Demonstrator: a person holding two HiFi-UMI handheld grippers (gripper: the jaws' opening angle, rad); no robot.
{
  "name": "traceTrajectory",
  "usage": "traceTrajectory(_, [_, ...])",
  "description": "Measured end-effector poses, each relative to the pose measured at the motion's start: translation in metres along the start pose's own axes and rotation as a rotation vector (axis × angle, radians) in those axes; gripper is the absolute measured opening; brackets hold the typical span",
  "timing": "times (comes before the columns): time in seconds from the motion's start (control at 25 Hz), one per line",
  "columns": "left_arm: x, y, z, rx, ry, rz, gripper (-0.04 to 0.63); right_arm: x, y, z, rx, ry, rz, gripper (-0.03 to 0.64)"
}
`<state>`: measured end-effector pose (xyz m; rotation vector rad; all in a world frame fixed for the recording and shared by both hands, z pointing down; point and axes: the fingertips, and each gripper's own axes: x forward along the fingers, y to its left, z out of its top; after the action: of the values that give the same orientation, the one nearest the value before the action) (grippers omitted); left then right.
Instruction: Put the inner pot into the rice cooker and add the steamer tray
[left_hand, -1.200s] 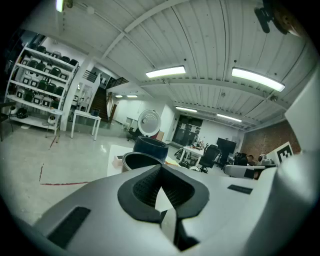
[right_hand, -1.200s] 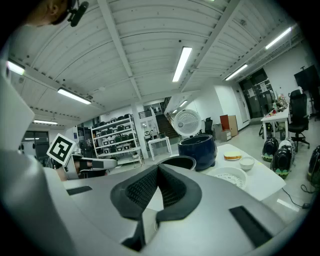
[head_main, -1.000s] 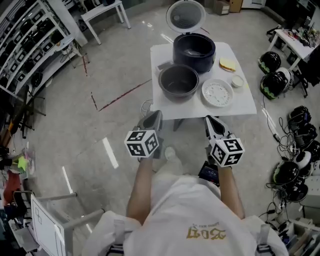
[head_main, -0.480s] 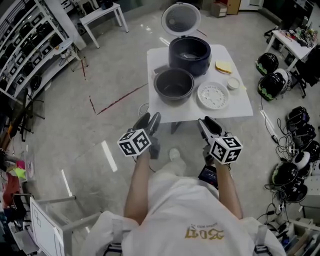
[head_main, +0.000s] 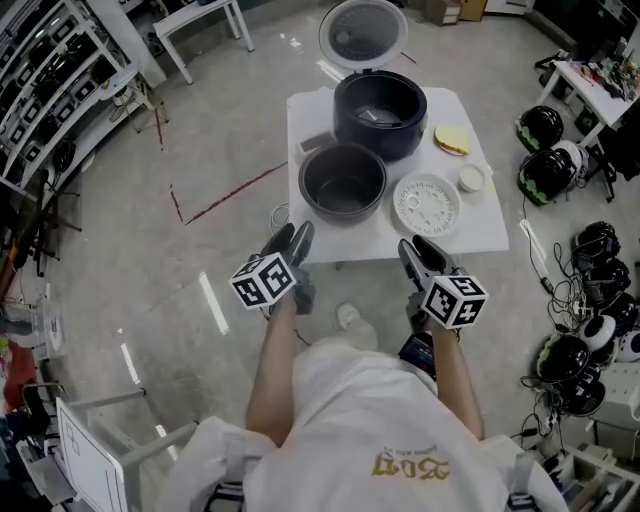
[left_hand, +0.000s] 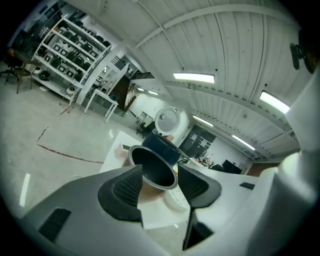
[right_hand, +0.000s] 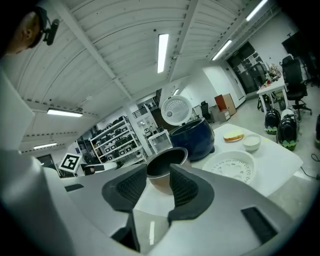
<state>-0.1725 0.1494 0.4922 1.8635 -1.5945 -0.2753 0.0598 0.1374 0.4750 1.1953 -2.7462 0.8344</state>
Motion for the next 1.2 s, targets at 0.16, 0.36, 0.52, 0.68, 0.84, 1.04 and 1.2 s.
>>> traceTrajectory(0.16, [0.034,0.023,0.010,-0.010,0.012,0.053,0.227,0.030,-0.027,0.007,0.030,0.040,-0.012,0.153])
traceTrajectory(0.36, [0.068,0.044,0.013,-0.032,0.044,0.084,0.227,0.070,-0.052,0.013,0.051,0.089,-0.016,0.149])
traceTrajectory(0.52, [0.091,0.058,0.010,-0.034,0.086,0.102,0.224,0.099,-0.071,0.016,0.086,0.110,-0.019,0.143])
traceTrajectory(0.68, [0.107,0.079,0.007,-0.042,0.119,0.130,0.216,0.130,-0.081,0.009,0.110,0.150,-0.017,0.144])
traceTrajectory(0.84, [0.125,0.094,0.012,-0.059,0.139,0.135,0.204,0.159,-0.091,0.000,0.128,0.194,-0.025,0.143])
traceTrajectory(1.04, [0.145,0.109,0.011,-0.063,0.178,0.131,0.186,0.189,-0.103,-0.007,0.175,0.223,-0.040,0.132])
traceTrajectory(1.2, [0.160,0.110,0.010,-0.082,0.209,0.095,0.164,0.202,-0.112,-0.006,0.215,0.235,-0.029,0.137])
